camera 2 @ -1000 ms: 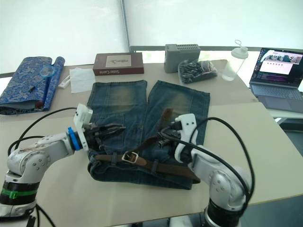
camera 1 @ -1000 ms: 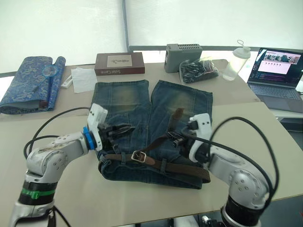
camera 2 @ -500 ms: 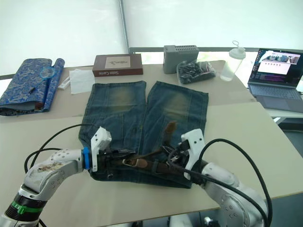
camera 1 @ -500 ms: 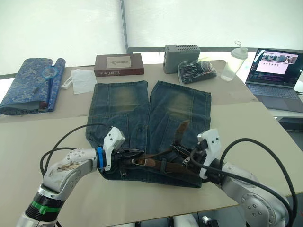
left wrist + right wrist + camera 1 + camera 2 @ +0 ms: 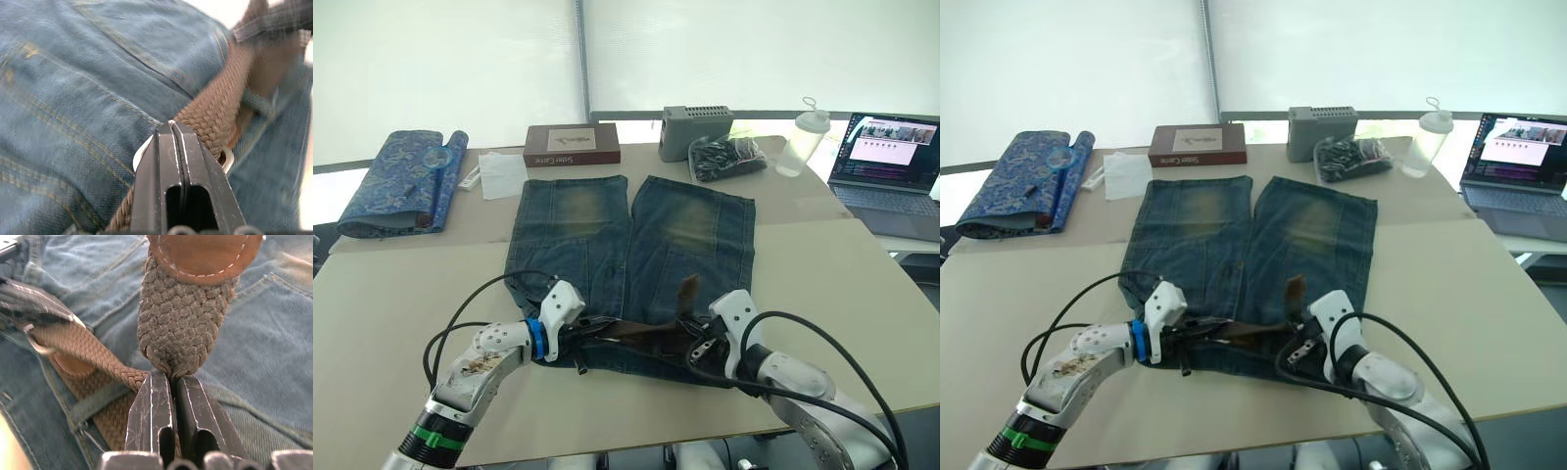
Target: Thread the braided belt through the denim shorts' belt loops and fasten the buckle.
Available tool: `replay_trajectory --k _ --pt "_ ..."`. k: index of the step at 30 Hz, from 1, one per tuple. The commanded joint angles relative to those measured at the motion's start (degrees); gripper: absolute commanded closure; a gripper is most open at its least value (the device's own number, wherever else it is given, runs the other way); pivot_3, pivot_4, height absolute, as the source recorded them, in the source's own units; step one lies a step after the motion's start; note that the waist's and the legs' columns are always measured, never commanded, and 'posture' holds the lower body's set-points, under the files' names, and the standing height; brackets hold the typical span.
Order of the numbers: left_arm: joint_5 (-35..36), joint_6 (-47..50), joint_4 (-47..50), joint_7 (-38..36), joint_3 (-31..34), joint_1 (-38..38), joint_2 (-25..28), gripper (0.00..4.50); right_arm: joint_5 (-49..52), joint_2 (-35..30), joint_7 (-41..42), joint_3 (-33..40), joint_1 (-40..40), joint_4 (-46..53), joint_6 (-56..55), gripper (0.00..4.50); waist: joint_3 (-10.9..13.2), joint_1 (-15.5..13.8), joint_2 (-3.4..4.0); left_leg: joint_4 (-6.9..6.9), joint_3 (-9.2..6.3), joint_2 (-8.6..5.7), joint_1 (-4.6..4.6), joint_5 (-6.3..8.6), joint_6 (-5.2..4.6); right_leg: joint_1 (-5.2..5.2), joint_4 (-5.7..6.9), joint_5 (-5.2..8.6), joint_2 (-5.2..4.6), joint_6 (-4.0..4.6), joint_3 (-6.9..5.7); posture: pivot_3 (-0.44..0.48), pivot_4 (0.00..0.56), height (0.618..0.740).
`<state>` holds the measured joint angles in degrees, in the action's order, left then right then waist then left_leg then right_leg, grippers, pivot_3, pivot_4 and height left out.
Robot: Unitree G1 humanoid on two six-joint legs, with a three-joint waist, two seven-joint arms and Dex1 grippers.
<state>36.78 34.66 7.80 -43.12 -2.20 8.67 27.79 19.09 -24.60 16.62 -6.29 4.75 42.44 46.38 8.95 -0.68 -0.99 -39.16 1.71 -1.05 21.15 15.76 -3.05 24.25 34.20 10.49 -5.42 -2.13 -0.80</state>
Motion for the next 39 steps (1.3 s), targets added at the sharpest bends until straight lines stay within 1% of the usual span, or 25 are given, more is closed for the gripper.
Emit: replay_trajectory --k 1,2,4,5,6,7,9,10,12,14,15,22,27,28,29,30,35,38,39 --pt "14.5 13.0 -3.4 5.5 13.8 4.7 0.7 4.46 -0.7 1.2 -1.0 3.3 0.8 0.8 -3.4 4.50 0.1 0.0 -0.23 -0.01 -0.02 0.03 0.05 -0.08 0.07 0.10 0.05 -0.17 0.08 -0.29 -0.06 0.000 0.150 0.740" --pt "15.5 14.3 -3.8 5.9 15.1 5.9 1.2 4.46 -0.4 1.6 -0.9 3.6 0.9 0.8 -4.0 4.50 0.2 0.0 -0.28 -0.01 -0.07 0.04 0.11 -0.09 0.09 0.13 0.05 -0.20 0.19 -0.28 -0.10 0.000 0.150 0.740" --pt "14.9 15.4 -2.7 5.6 15.1 8.2 2.7 4.46 0.8 2.7 -0.5 4.3 0.6 0.7 -4.8 4.50 0.2 0.1 -0.31 -0.01 -0.08 0.03 0.17 -0.10 0.11 0.20 0.06 -0.20 0.27 -0.23 -0.11 0.000 0.150 0.740" --pt "14.1 15.6 -1.7 4.9 14.2 9.0 3.5 4.46 1.2 3.1 -0.3 4.5 0.4 0.7 -5.0 4.50 0.2 0.1 -0.31 0.00 -0.06 -0.03 0.19 -0.09 0.11 0.20 0.05 -0.19 0.25 -0.19 -0.08 0.000 0.150 0.740" --pt "11.5 14.0 0.2 3.7 11.9 9.4 4.5 4.46 1.5 3.4 -0.1 4.6 0.0 0.8 -5.0 4.50 0.2 0.0 -0.31 0.00 -0.05 -0.09 0.22 -0.08 0.12 0.21 0.02 -0.20 0.23 -0.17 -0.05 0.000 0.150 0.740" --pt "9.9 12.9 1.9 2.7 10.2 9.7 5.2 4.24 1.5 3.5 0.2 4.4 -0.4 0.8 -5.0 4.50 0.2 0.0 -0.31 0.00 -0.04 -0.16 0.27 -0.05 0.07 0.20 -0.05 -0.23 0.16 -0.12 -0.05 0.000 0.150 0.740" --pt "8.8 12.0 5.8 1.7 7.4 11.1 5.3 3.68 2.0 3.8 0.6 4.0 -1.8 1.1 -4.8 4.50 0.2 0.0 -0.31 0.00 -0.01 -0.30 0.34 0.05 -0.06 0.22 -0.13 -0.45 0.04 0.23 0.00 0.000 0.150 0.740" --pt "8.4 11.7 6.8 1.5 6.7 11.5 5.3 3.20 2.2 3.9 0.7 3.9 -2.2 1.2 -4.6 4.50 0.2 0.0 -0.32 0.00 -0.01 -0.38 0.41 0.09 -0.14 0.26 -0.15 -0.45 -0.05 0.21 0.02 0.000 0.150 0.740" --pt "3.6 8.5 11.3 0.1 1.4 12.7 6.3 2.21 2.0 3.5 1.2 2.6 -4.7 1.0 -3.9 4.50 0.2 0.0 -0.39 -0.01 -0.01 -0.45 0.61 0.12 -0.18 0.43 -0.18 -0.47 -0.12 0.19 0.06 0.000 0.150 0.740" --pt "1.9 7.6 14.5 0.6 -1.4 14.3 5.2 1.24 1.4 3.1 1.7 0.7 -7.3 0.5 -3.5 4.50 0.2 0.0 -0.39 -0.02 0.00 -0.49 0.91 0.09 -0.13 0.75 -0.14 -0.48 -0.11 0.21 0.08 0.000 0.150 0.740" --pt "0.7 6.7 15.3 0.9 -2.6 14.9 4.7 0.86 1.7 3.3 2.0 0.1 -8.5 0.3 -3.1 4.50 0.2 0.0 -0.39 -0.02 -0.01 -0.50 0.99 0.06 -0.08 0.87 -0.11 -0.50 -0.10 0.24 0.10 0.000 0.150 0.740" --pt "-3.0 4.8 15.9 4.5 -6.0 18.8 -1.0 0.86 1.5 2.6 4.7 -3.5 -14.8 -2.8 -2.9 4.50 0.2 0.3 -0.40 -0.01 -0.02 -0.35 0.99 -0.01 0.01 0.88 -0.09 -0.55 0.11 0.39 0.07 0.000 0.150 0.740" --pt "-4.8 3.8 15.8 4.7 -6.2 18.3 -2.1 0.86 1.7 2.5 5.8 -4.0 -16.7 -4.0 -3.0 4.50 0.2 0.3 -0.41 -0.06 -0.02 -0.35 0.95 -0.01 0.00 0.84 -0.05 -0.57 0.15 0.38 0.07 0.000 0.150 0.740" --pt "-5.1 3.7 15.8 4.6 -6.2 17.9 -2.0 1.37 1.9 2.7 5.8 -3.9 -16.9 -4.2 -3.0 4.50 0.2 0.3 -0.41 -0.06 -0.02 -0.34 0.96 -0.02 0.00 0.84 -0.05 -0.57 0.15 0.38 0.07 0.000 0.150 0.740" --pt "-5.2 3.7 15.9 4.5 -6.2 17.6 -2.1 1.64 2.0 2.9 5.9 -3.9 -17.0 -4.3 -3.0 4.50 0.2 0.3 -0.40 -0.06 -0.02 -0.35 0.96 -0.01 0.00 0.84 -0.05 -0.57 0.15 0.38 0.07 0.000 0.150 0.740" --pt "-5.4 3.6 15.9 4.2 -6.1 17.2 -1.9 2.08 2.1 3.0 5.9 -3.8 -17.1 -4.4 -3.0 4.50 0.2 0.3 -0.40 -0.06 -0.02 -0.35 0.96 -0.01 0.00 0.84 -0.06 -0.57 0.15 0.38 0.07 0.000 0.150 0.740" --pt "-5.8 3.6 15.8 4.6 -5.4 16.5 -1.9 4.48 2.3 3.3 6.3 -3.9 -17.2 -4.5 -2.8 4.50 0.2 0.3 -0.40 -0.07 -0.01 -0.35 0.97 -0.01 0.00 0.85 -0.05 -0.57 0.14 0.38 0.07 0.000 0.150 0.740" --pt "-5.6 3.8 15.5 4.8 -4.7 16.3 -2.1 4.48 3.1 2.9 6.9 -3.8 -17.4 -4.6 -1.5 4.50 0.2 0.3 -0.40 -0.09 -0.02 -0.35 0.95 -0.02 0.00 0.84 -0.02 -0.57 0.14 0.38 0.07 0.000 0.150 0.740" --pt "-5.2 4.0 15.2 5.1 -4.0 16.2 -2.2 4.50 3.5 2.5 7.5 -3.9 -17.4 -4.5 -1.1 4.10 0.2 0.3 -0.40 -0.10 -0.02 -0.35 0.95 -0.02 0.00 0.84 -0.01 -0.57 0.14 0.38 0.07 0.000 0.150 0.740"
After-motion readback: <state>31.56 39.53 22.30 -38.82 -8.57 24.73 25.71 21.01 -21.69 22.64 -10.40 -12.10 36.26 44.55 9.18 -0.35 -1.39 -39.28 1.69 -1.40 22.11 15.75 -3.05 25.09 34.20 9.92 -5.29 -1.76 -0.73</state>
